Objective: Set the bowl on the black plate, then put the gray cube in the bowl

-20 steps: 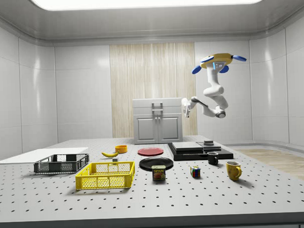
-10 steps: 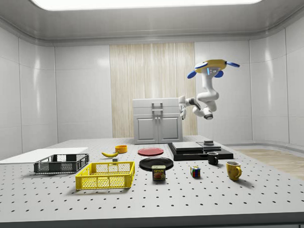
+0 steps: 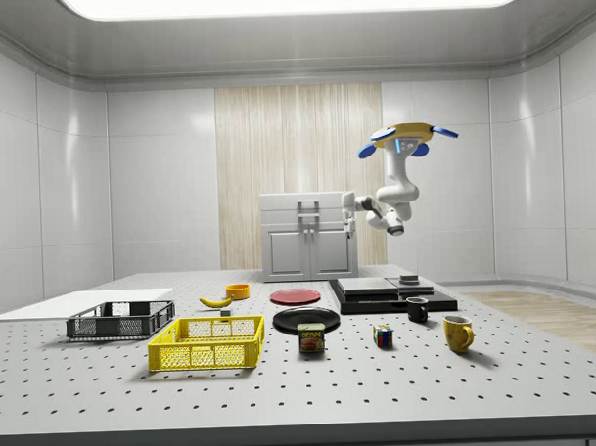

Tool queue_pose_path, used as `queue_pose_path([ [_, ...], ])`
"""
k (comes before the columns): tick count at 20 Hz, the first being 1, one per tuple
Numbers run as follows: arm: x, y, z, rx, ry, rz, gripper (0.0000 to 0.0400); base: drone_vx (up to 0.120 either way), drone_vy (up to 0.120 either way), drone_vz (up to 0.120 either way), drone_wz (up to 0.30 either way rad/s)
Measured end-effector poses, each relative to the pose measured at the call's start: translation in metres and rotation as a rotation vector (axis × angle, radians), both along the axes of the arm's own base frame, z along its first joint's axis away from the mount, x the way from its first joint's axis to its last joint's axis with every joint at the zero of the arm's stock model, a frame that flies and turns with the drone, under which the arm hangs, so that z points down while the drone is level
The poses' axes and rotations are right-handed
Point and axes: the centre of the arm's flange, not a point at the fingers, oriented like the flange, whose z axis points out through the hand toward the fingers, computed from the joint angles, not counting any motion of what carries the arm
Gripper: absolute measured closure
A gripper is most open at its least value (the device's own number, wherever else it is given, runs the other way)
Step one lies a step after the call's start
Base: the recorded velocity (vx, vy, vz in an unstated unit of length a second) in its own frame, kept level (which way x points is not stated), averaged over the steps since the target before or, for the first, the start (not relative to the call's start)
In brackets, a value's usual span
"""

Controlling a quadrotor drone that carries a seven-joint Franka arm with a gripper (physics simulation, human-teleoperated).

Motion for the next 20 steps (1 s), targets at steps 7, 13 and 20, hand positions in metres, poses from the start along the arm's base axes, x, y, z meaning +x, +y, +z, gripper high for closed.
queue_pose_path([
  [7, 0.0, -0.0013, -0.0001, -0.013, 0.001, 0.0, 0.0, 0.12, 0.0, -0.12, 0.0],
  [13, 0.0, -0.0016, -0.0001, -0.017, 0.001, 0.0, 0.0, 0.12, 0.0, -0.12, 0.0],
  [20, 0.0, -0.0017, -0.0001, -0.018, 0.001, 0.0, 0.0, 0.12, -0.029, -0.12, 0.0],
])
